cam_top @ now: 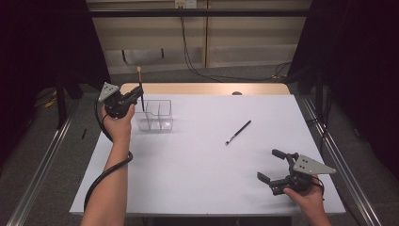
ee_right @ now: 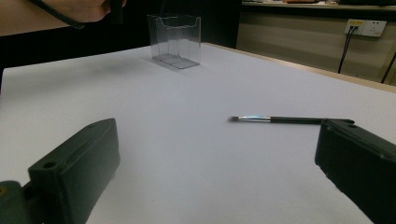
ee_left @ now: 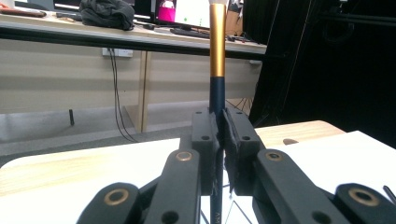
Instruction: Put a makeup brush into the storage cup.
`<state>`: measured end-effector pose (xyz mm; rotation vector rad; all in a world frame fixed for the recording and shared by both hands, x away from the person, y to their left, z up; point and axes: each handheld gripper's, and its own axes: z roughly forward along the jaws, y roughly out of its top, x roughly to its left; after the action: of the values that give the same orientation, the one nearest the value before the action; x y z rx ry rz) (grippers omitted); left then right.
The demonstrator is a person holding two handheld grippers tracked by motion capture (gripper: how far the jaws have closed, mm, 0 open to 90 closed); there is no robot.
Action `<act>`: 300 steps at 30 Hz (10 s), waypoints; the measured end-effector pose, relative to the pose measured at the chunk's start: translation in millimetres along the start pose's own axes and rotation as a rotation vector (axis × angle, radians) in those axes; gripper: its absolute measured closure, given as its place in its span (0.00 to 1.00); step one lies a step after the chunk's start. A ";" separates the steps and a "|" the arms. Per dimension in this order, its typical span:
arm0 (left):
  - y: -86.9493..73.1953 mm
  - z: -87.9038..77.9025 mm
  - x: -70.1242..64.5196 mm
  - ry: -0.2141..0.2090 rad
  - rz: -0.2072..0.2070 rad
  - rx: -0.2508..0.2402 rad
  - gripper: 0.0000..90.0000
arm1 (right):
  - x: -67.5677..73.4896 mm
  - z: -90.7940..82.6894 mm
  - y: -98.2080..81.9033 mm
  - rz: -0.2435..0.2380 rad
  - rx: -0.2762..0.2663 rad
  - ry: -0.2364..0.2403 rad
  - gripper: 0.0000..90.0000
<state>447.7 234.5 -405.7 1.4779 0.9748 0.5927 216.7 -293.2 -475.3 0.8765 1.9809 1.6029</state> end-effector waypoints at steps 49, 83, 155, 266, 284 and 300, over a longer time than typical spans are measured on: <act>-16.3 -3.7 -3.3 -0.004 -0.015 0.015 0.93 | 0.2 0.5 0.5 -0.004 -0.004 0.002 0.00; -21.4 -11.8 -5.0 -0.006 -0.018 0.027 0.85 | 0.6 1.1 0.6 -0.002 -0.004 0.008 0.00; -35.1 -46.0 -46.4 -0.349 0.092 0.012 0.00 | 2.3 1.6 1.3 -0.006 -0.002 0.012 0.00; -78.2 -141.4 -49.2 -0.365 0.176 0.078 0.00 | -11.5 -7.0 1.9 0.046 -0.048 -0.045 0.00; -84.2 -145.6 -45.6 -0.376 0.165 0.084 0.00 | -14.8 6.2 5.3 0.039 -0.023 -0.046 0.00; -83.6 -147.5 -51.1 -0.383 0.170 0.082 0.00 | -11.1 14.8 9.0 0.039 -0.018 -0.033 0.00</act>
<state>280.4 266.7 -454.1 1.6820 0.5851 0.3725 236.4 -289.7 -470.5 0.9340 1.9347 1.6146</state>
